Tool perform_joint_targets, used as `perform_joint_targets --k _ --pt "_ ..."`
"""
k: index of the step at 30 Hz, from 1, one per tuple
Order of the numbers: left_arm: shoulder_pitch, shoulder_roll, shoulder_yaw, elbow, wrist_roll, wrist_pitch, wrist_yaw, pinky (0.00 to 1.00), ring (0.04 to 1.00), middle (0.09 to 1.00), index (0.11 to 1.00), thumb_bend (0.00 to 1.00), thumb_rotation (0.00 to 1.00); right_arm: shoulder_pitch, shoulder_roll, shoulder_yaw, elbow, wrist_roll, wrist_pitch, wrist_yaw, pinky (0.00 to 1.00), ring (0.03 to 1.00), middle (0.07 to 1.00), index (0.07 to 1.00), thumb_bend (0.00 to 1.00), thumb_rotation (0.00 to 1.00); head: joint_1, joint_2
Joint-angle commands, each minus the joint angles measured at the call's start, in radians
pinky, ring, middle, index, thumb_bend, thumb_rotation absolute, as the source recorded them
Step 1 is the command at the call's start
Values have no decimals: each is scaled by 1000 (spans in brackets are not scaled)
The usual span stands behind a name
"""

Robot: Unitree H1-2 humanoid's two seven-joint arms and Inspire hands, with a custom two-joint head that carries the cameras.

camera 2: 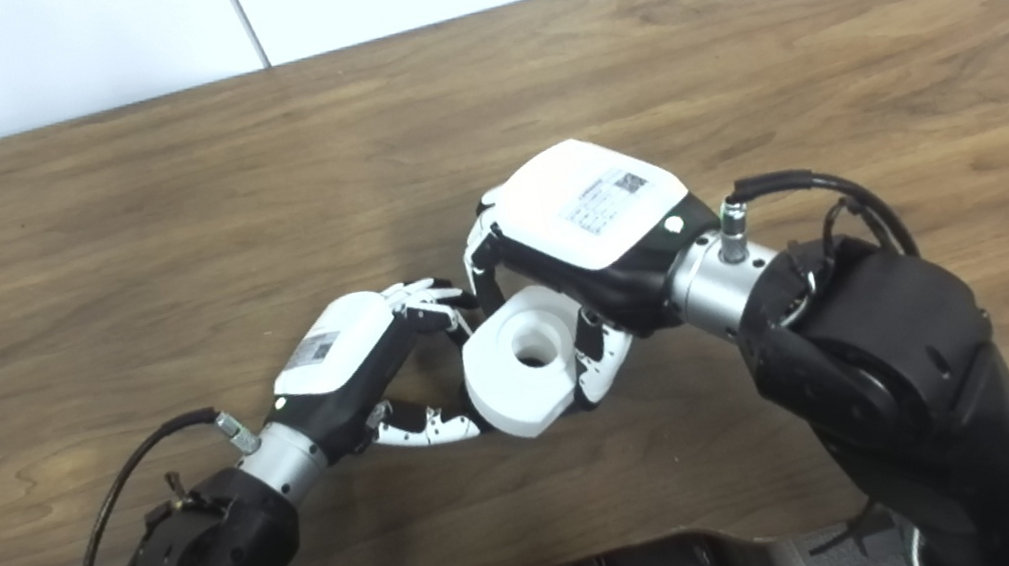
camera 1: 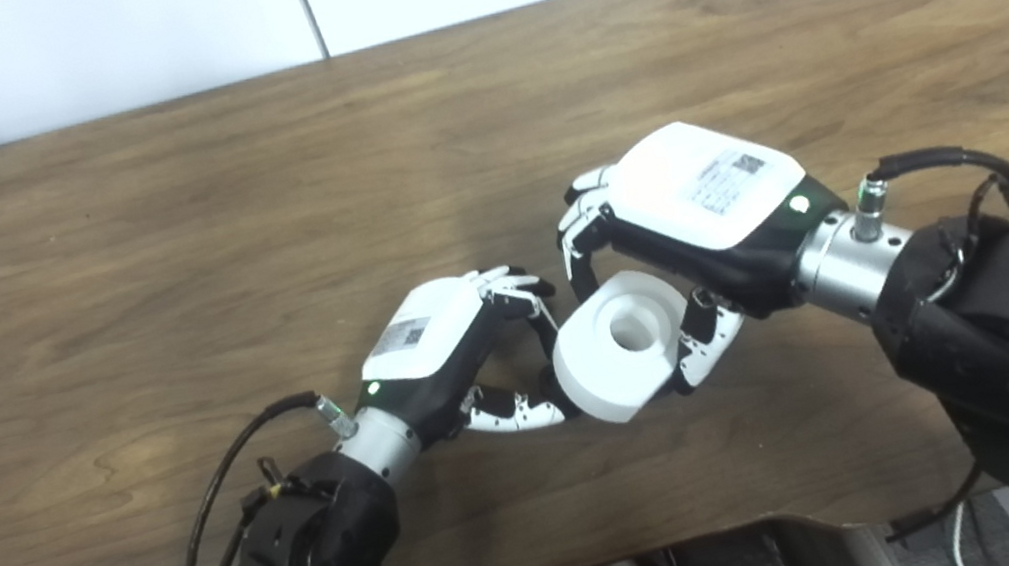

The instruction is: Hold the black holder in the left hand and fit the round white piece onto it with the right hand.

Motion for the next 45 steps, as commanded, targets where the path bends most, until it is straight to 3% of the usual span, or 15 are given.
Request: perform_joint_targets --k 1,45 --pt "-10 6 -7 -12 2 6 -29 923 915 831 490 510 55 17 -6 11 23 7 -48 77 797 861 755 482 525 137 -1 0" --pt "-8 3 -5 -21 5 6 -39 921 912 826 490 510 55 6 12 5 32 2 -57 89 779 854 756 482 525 139 1 6"
